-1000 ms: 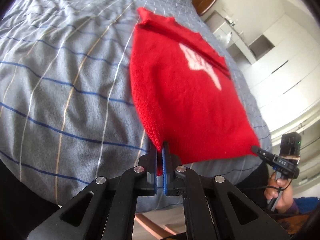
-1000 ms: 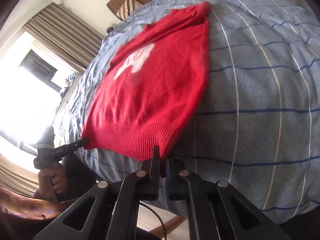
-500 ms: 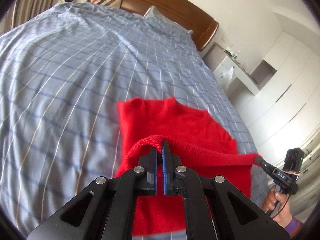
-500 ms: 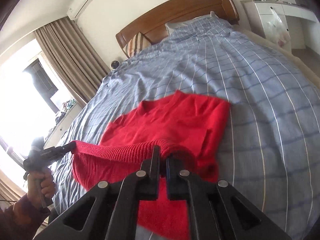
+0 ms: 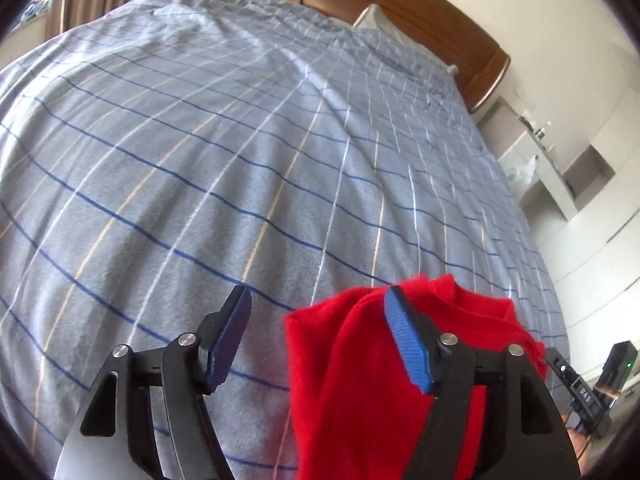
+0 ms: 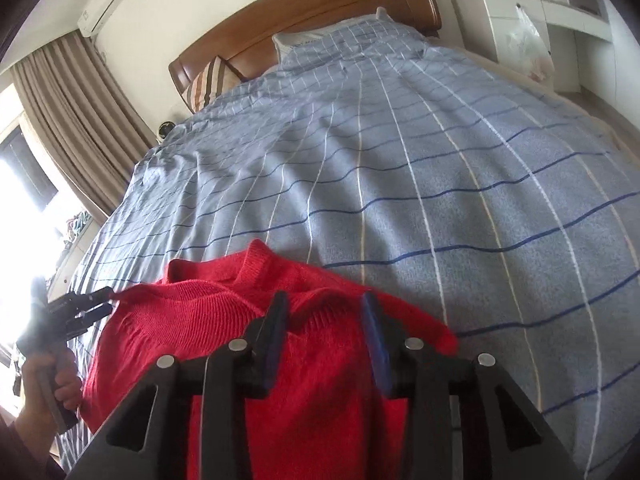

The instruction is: Fold small clothes

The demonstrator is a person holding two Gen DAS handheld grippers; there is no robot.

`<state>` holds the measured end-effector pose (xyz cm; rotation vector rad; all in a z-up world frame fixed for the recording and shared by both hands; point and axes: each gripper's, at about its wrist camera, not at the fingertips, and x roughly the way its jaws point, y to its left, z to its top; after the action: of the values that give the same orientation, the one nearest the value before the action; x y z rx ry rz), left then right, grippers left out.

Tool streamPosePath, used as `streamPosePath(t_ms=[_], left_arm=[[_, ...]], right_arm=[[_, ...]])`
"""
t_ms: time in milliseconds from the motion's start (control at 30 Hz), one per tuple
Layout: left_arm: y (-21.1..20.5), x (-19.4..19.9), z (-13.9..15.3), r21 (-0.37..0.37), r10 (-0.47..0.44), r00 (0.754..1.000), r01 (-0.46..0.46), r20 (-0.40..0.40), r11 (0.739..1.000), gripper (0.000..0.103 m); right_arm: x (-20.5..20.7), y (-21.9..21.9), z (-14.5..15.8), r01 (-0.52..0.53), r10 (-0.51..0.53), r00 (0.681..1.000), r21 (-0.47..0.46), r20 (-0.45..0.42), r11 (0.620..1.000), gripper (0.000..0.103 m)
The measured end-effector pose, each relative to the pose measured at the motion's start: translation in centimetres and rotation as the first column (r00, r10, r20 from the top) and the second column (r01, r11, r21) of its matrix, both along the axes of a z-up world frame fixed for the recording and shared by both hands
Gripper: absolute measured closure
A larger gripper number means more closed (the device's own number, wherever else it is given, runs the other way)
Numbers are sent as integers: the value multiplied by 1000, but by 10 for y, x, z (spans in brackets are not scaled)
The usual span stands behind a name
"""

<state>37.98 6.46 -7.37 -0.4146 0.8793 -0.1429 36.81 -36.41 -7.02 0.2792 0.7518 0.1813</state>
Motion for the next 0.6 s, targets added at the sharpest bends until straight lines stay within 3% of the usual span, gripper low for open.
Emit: streamPosePath(t_ms=[67, 100, 167, 300, 400, 600], left_arm=[[2, -28, 12, 21, -43, 998, 43, 41, 999, 28], [0, -42, 16, 40, -76, 995, 73, 63, 996, 21], [-11, -74, 19, 89, -146, 984, 137, 99, 987, 10], [-38, -106, -10, 189, -259, 966, 250, 26, 950, 8], [-37, -119, -35, 223, -249, 967, 257, -60, 940, 15], [5, -171, -1, 162, -143, 989, 136, 30, 977, 11]], right_arm=[[-28, 18, 16, -65, 68, 997, -74, 46, 995, 65], [-44, 27, 22, -107, 113, 991, -87, 66, 990, 63], [-74, 47, 25, -190, 197, 977, -92, 85, 978, 48], [-111, 70, -11, -282, 283, 959, -130, -12, 951, 43], [-133, 61, -34, -266, 257, 963, -145, -75, 953, 43], [-193, 32, -11, -154, 155, 988, -172, -6, 973, 43]])
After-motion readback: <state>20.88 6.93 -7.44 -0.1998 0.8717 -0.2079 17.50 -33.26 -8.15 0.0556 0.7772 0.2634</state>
